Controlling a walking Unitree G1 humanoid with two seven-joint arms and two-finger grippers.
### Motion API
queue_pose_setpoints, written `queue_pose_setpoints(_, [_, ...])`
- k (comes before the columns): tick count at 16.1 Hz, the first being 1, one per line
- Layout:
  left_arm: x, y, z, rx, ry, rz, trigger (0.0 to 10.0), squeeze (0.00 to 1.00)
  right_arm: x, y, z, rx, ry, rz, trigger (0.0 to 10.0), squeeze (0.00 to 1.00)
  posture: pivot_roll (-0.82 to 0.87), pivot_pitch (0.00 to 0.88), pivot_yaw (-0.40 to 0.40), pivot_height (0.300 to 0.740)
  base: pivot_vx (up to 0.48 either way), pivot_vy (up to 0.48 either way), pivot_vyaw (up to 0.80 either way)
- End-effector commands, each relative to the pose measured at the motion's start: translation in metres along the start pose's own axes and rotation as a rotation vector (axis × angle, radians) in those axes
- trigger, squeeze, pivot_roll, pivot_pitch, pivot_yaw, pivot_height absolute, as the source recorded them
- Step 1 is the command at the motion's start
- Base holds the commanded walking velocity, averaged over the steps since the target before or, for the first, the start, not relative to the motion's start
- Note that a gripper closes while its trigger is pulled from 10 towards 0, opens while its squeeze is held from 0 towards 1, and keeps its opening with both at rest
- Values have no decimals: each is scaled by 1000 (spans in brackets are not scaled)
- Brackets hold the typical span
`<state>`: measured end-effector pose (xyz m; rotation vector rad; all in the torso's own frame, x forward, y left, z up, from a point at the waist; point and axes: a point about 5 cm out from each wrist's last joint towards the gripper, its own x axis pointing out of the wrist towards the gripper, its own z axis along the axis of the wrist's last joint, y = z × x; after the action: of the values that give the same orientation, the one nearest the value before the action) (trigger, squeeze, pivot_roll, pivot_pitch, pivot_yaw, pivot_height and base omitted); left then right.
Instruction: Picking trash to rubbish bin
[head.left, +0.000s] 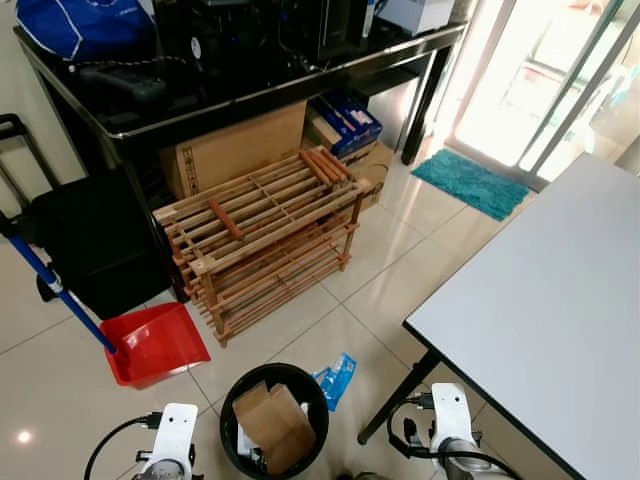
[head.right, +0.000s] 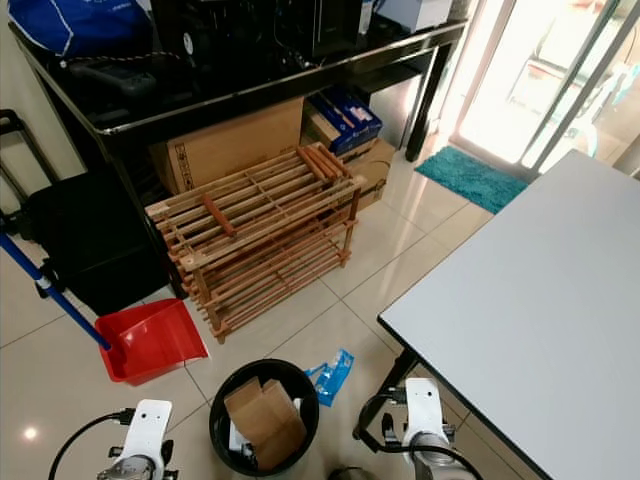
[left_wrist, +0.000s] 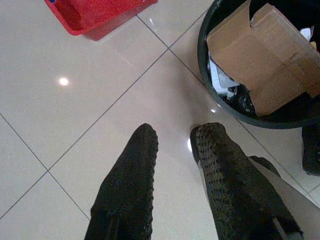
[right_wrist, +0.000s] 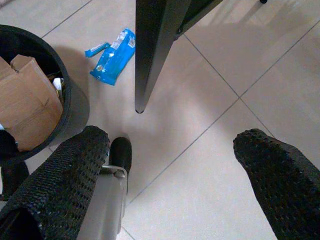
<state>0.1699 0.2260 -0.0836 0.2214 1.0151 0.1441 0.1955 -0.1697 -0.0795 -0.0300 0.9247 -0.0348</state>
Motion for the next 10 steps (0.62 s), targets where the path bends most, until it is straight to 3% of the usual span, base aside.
queue_pose_setpoints(1, [0,-3,0,-3,-4,4,10000,0,-1,-2,-5,-3,13,0,10000,0,20,28,-76,740,0,0,0])
queue_pose_setpoints(10, [-1,-4,-2,-24,-12,-3,10000,0,-1,0,-7,-7,19,9,10000,0,23,24,-76,740,0,0,0])
